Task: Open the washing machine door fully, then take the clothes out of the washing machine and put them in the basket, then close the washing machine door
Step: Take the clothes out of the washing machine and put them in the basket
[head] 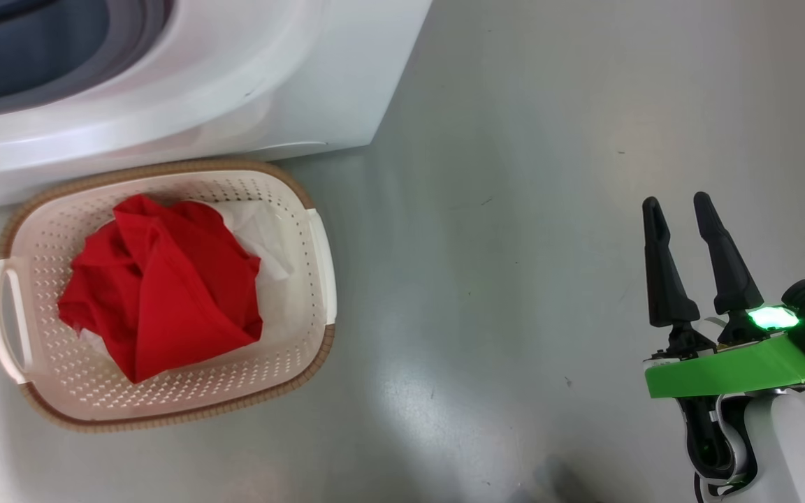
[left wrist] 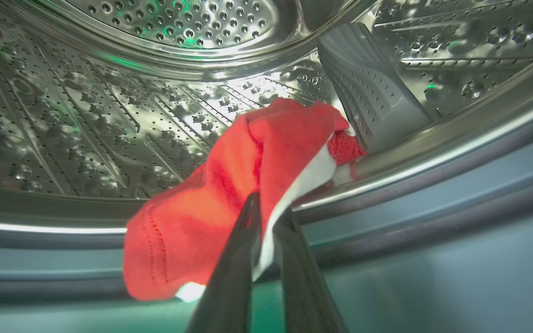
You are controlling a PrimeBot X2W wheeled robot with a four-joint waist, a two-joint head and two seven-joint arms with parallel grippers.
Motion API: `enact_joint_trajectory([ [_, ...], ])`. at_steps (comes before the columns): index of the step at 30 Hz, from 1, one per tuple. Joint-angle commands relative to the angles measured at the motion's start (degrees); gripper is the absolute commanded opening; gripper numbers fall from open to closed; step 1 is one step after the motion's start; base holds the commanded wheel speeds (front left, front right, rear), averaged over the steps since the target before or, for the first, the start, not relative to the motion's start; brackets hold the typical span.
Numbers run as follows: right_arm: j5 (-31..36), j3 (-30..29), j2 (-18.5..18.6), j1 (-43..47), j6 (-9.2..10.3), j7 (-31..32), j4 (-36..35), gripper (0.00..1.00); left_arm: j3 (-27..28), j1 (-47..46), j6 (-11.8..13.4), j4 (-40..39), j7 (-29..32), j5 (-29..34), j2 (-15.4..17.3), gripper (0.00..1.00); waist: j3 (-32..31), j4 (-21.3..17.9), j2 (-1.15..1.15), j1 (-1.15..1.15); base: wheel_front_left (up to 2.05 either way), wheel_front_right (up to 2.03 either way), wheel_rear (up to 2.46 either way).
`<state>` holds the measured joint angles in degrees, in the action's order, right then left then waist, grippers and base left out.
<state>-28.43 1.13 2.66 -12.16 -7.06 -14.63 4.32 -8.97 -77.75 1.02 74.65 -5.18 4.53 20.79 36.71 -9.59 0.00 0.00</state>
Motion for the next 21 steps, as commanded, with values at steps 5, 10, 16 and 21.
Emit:
enact_joint_trajectory([
  [5,0.3,0.3,0.2,0.0,-0.43,-0.4,-1.2,1.0,1.1,-0.7,0.2,-1.7,-7.0,-1.9,0.8,0.0,-1.2,1.5,0.0,0.0,0.0,0.0,0.0],
  [10,0.8,-0.5,0.2,0.4,-0.43,-0.4,-0.9,1.0,3.8,2.0,-1.0,-4.7,-9.6,-6.0,-1.7,0.0,-3.1,3.0,0.0,0.0,0.0,0.0,0.0],
  [16,1.4,-1.4,0.2,1.3,-0.43,-0.4,-0.7,1.0,9.0,10.1,-2.7,-19.6,-9.8,-12.0,-4.3,0.0,-5.4,4.7,0.0,0.0,0.0,0.0,0.0],
  [21,1.8,-1.7,0.2,2.2,-0.43,-0.4,-0.3,1.0,12.8,18.3,-3.6,-31.2,-9.8,-14.0,-6.4,0.0,-7.0,5.5,0.0,0.0,0.0,0.0,0.0],
])
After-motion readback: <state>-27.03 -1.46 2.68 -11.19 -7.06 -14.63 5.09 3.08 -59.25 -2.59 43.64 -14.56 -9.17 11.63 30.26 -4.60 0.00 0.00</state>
